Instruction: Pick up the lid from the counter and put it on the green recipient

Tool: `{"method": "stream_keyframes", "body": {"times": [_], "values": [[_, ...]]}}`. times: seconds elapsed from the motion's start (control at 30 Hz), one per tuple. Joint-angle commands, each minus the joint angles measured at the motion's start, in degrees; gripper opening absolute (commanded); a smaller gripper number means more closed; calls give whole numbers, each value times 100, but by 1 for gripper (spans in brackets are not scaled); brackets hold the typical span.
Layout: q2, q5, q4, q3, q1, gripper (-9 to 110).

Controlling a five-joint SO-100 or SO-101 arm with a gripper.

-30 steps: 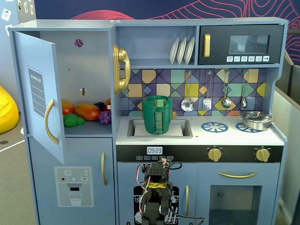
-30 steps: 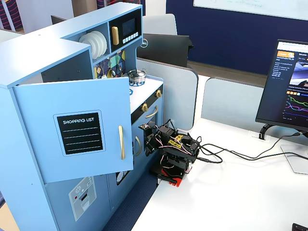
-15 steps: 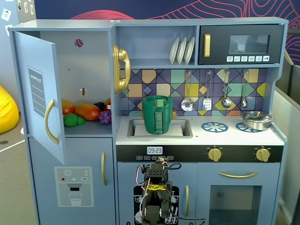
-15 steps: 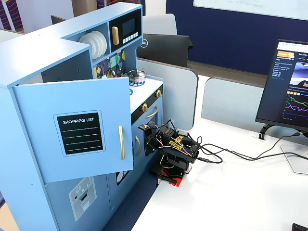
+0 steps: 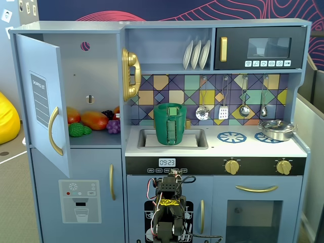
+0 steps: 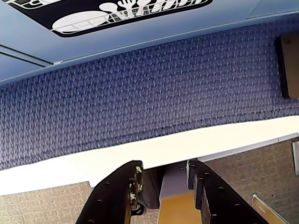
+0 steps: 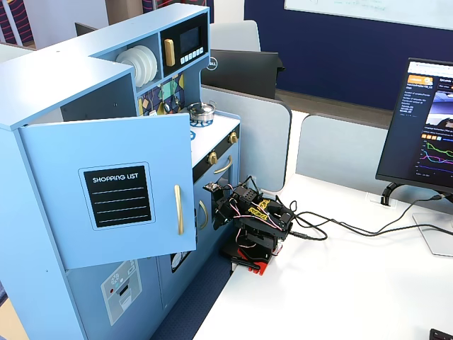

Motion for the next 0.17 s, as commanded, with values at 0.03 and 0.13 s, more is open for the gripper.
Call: {"method": "stream_keyframes", "body": {"times": [0.03, 0.13], "values": [[-35, -35, 1063, -18, 35, 3], [-35, -35, 1063, -18, 35, 3]]}}
